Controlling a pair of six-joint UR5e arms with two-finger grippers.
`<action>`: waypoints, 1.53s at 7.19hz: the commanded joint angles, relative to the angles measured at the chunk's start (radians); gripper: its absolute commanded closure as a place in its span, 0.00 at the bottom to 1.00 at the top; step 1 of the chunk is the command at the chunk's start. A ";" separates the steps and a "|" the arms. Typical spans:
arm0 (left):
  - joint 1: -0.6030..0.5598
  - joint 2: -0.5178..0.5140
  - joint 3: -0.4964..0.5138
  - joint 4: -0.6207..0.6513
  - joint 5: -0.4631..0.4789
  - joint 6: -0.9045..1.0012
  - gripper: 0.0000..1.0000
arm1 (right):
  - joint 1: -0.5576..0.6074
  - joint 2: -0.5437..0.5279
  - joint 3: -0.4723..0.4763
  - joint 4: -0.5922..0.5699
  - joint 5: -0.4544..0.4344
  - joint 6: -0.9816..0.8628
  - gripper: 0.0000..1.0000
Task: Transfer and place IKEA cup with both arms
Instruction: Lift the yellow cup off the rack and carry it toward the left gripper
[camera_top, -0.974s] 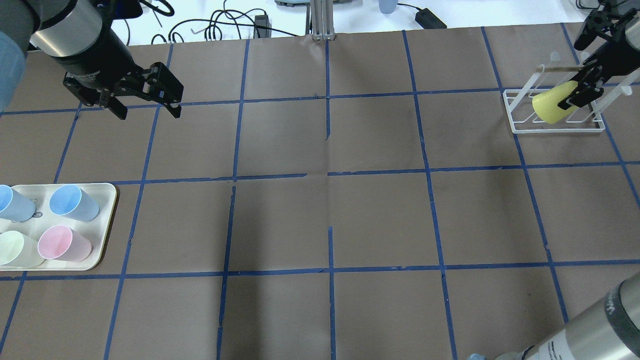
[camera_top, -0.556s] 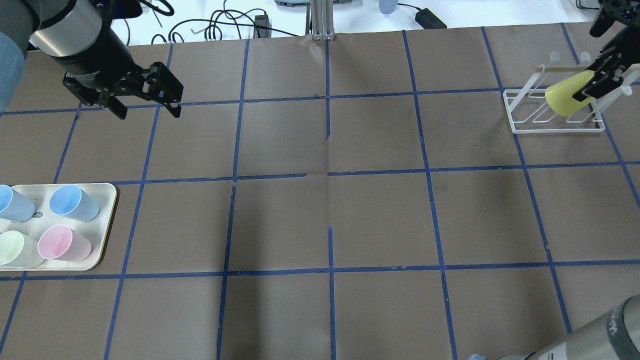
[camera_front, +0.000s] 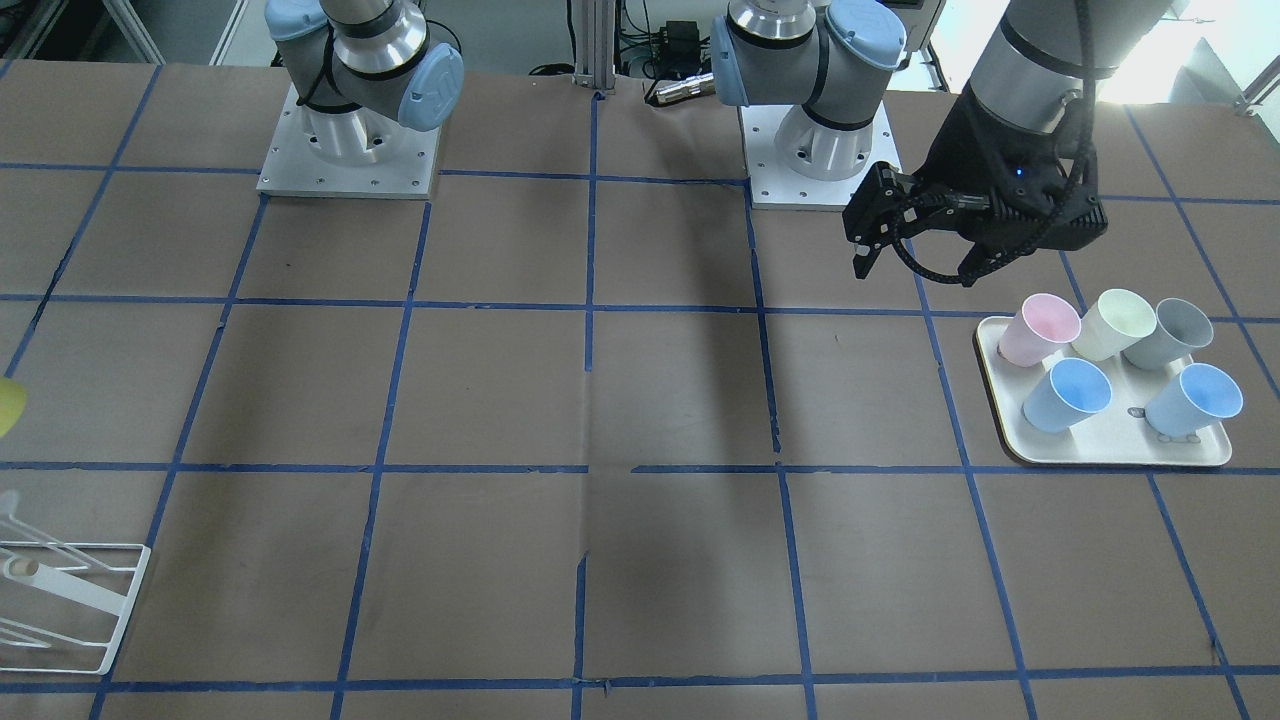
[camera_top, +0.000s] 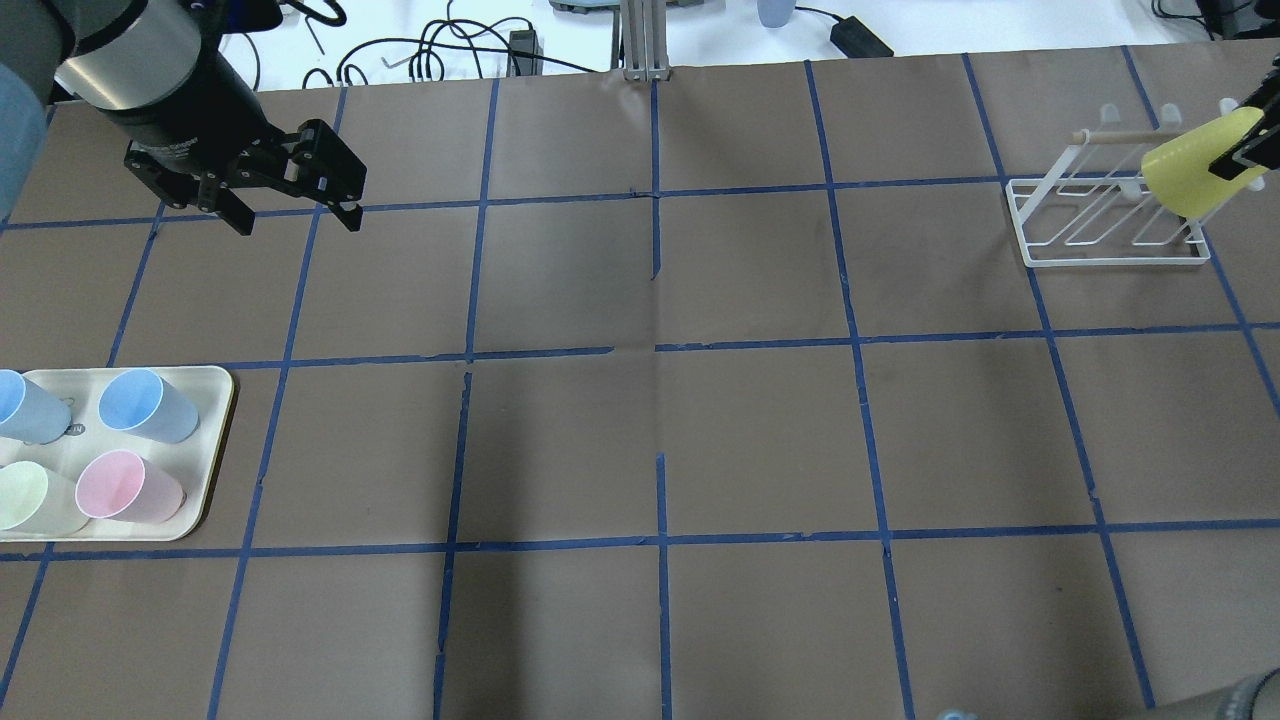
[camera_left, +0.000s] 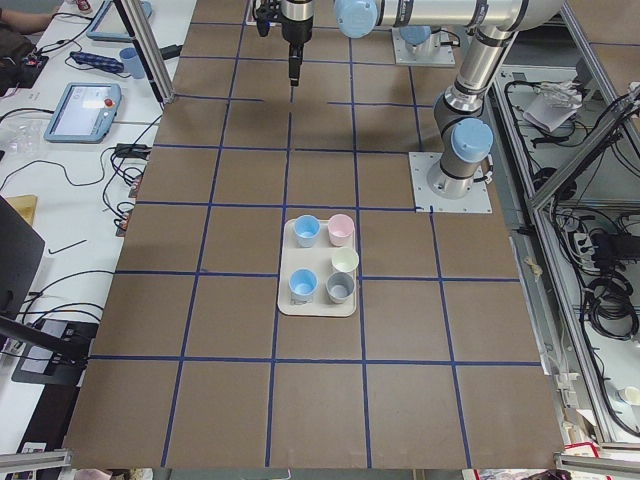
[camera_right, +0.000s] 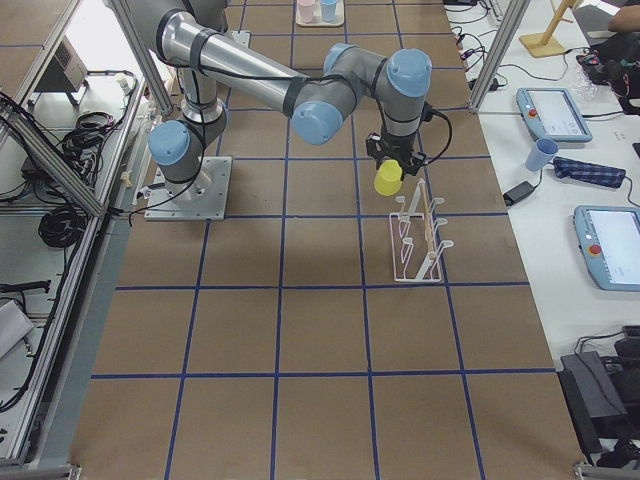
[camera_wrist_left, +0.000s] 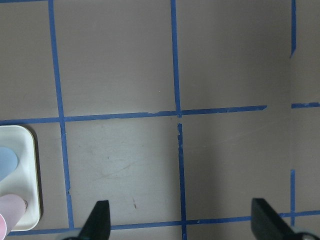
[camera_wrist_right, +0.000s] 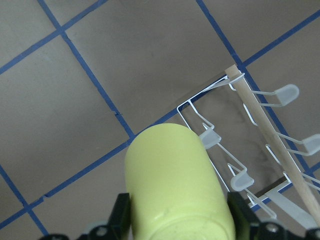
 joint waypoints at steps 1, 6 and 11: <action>0.010 0.008 -0.002 -0.001 -0.041 0.003 0.00 | 0.004 -0.039 0.003 0.079 0.072 0.003 0.86; 0.218 0.043 -0.016 -0.162 -0.417 0.200 0.00 | 0.069 -0.091 0.005 0.445 0.536 -0.013 0.89; 0.280 0.137 -0.255 -0.182 -1.152 0.188 0.00 | 0.236 -0.097 0.011 0.663 0.935 -0.059 0.90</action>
